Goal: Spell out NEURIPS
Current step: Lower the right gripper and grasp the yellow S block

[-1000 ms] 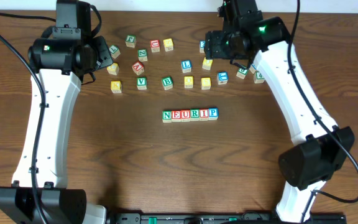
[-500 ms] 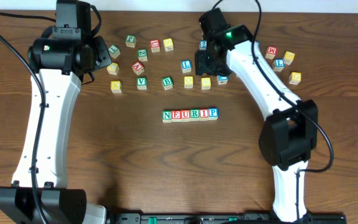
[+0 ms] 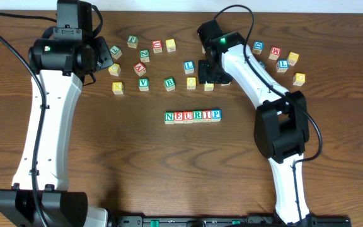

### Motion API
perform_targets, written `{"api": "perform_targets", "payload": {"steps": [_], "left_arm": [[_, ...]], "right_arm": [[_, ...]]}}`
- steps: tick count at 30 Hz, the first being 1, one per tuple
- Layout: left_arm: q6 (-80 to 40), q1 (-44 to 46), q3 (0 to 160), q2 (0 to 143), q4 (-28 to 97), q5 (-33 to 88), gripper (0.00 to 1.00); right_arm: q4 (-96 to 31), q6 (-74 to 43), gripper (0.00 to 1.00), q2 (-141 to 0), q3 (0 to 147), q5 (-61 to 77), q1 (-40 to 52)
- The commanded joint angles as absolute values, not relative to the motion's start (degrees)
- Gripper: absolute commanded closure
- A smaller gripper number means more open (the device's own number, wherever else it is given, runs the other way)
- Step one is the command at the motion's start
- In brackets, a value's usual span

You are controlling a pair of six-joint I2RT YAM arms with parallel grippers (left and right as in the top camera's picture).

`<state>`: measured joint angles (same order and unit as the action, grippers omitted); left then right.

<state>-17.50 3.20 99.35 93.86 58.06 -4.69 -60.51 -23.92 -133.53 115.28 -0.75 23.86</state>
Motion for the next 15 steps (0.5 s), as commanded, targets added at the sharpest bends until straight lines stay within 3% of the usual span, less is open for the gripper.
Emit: {"api": "perform_targets", "payload": {"steps": [1, 15], "left_arm": [[-16.51, 2.92, 98.56, 94.37, 58.04, -5.63, 0.58], [-16.53, 2.92, 98.56, 94.37, 58.02, -5.63, 0.58]], "right_arm": [[-59.55, -24.8, 0.51, -134.3, 115.0, -1.39, 24.12], [-57.39, -24.62, 0.57, -135.15, 114.58, -2.68, 24.12]]}}
